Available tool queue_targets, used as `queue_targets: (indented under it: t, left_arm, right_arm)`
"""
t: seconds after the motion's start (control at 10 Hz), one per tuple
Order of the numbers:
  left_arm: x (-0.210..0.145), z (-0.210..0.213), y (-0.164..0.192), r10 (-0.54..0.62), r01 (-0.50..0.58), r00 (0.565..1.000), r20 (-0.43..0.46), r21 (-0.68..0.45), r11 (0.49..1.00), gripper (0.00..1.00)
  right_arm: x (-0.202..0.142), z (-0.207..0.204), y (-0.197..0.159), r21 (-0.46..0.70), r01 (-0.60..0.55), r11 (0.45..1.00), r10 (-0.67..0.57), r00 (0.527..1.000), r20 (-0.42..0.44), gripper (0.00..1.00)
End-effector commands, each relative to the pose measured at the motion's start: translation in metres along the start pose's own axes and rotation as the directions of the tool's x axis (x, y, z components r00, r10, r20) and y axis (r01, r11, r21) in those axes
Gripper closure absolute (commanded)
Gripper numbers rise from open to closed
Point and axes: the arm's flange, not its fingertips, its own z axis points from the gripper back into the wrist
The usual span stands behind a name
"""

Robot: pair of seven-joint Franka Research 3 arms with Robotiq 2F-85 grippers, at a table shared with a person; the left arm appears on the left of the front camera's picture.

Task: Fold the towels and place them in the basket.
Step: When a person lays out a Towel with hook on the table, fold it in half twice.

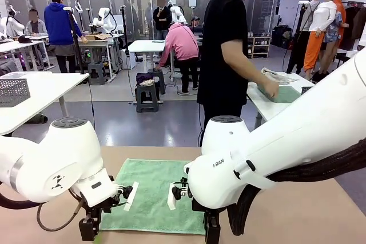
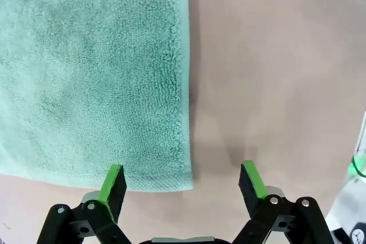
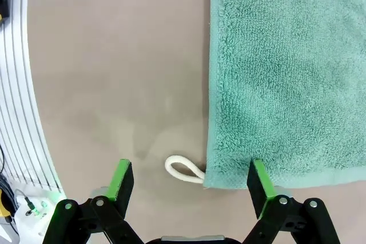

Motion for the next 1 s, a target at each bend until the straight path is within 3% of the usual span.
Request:
queue_targets:
  t: [0.0, 0.9]
  left_arm:
    - [0.004, 0.005, 0.002, -0.018, 0.018, 1.0, 0.008, -0.035, 0.999, 0.0]
    - [0.001, -0.008, 0.003, 0.0, 0.002, 0.999, 0.036, -0.044, 0.999, 0.0]
  right_arm:
    - [0.0, -0.004, 0.003, -0.023, 0.001, 1.0, -0.001, 1.0, 0.0, 0.0]
    - [0.001, -0.008, 0.002, -0.04, -0.014, 0.999, 0.013, 1.0, -0.026, 0.0]
